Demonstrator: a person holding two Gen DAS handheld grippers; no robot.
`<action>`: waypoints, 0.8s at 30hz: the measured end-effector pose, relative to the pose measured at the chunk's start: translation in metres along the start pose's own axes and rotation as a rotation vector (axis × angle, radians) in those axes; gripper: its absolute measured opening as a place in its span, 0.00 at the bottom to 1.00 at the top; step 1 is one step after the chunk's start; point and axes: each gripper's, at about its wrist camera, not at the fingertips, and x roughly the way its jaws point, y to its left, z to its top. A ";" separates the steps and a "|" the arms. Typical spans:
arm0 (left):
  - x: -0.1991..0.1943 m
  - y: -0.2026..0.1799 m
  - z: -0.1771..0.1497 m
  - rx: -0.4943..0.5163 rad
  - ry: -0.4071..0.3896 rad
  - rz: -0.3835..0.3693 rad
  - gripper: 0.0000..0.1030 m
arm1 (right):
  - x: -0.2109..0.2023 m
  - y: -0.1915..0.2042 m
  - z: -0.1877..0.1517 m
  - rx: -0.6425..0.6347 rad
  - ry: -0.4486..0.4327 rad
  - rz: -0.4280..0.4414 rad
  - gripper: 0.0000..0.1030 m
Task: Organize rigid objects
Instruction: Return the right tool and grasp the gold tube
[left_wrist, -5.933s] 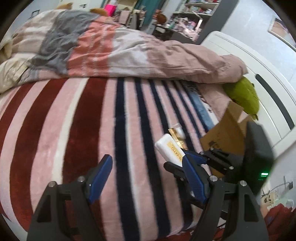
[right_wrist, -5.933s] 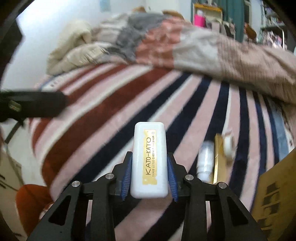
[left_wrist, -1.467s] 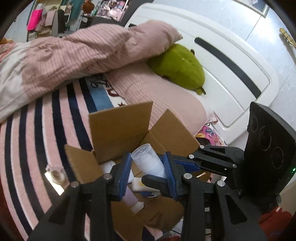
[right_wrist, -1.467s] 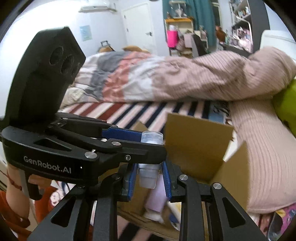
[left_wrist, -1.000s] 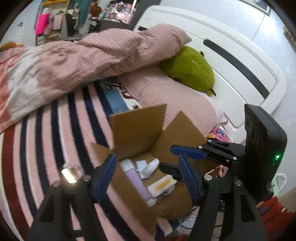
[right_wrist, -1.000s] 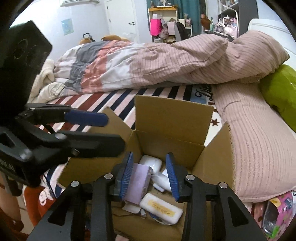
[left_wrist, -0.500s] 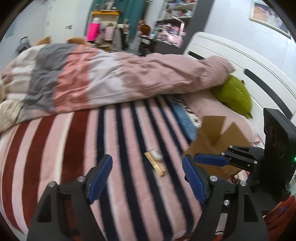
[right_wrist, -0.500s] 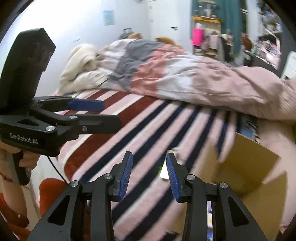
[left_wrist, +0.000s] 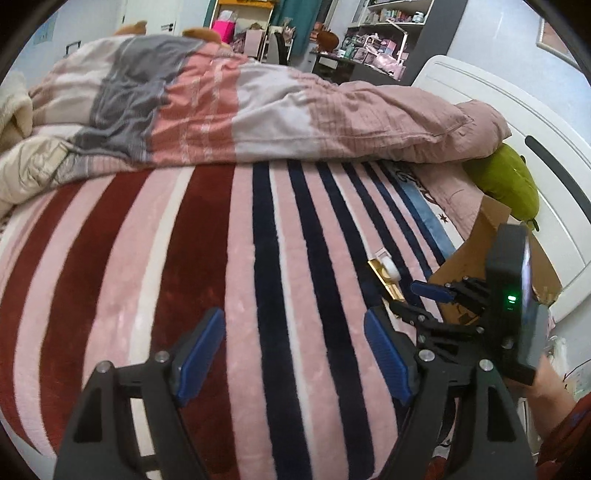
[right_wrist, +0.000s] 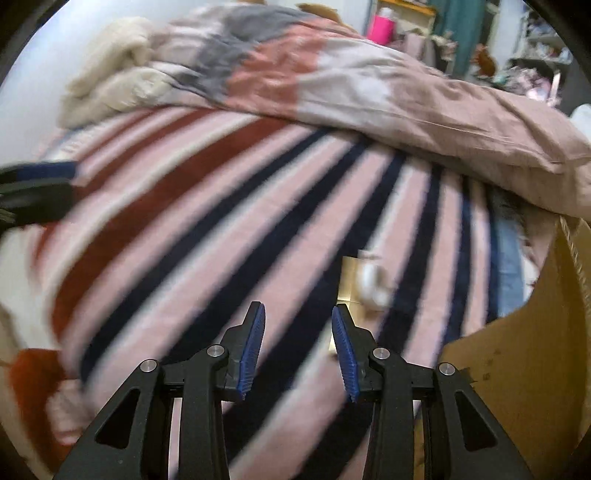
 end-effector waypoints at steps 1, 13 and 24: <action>0.004 0.003 0.000 -0.004 0.007 -0.004 0.73 | 0.008 -0.004 -0.002 0.017 0.013 -0.017 0.32; 0.020 0.017 -0.002 -0.022 0.040 -0.002 0.73 | 0.032 -0.006 -0.008 0.062 0.047 0.109 0.14; 0.013 0.013 -0.009 -0.024 0.061 0.029 0.73 | 0.026 0.032 -0.015 0.025 0.076 0.300 0.14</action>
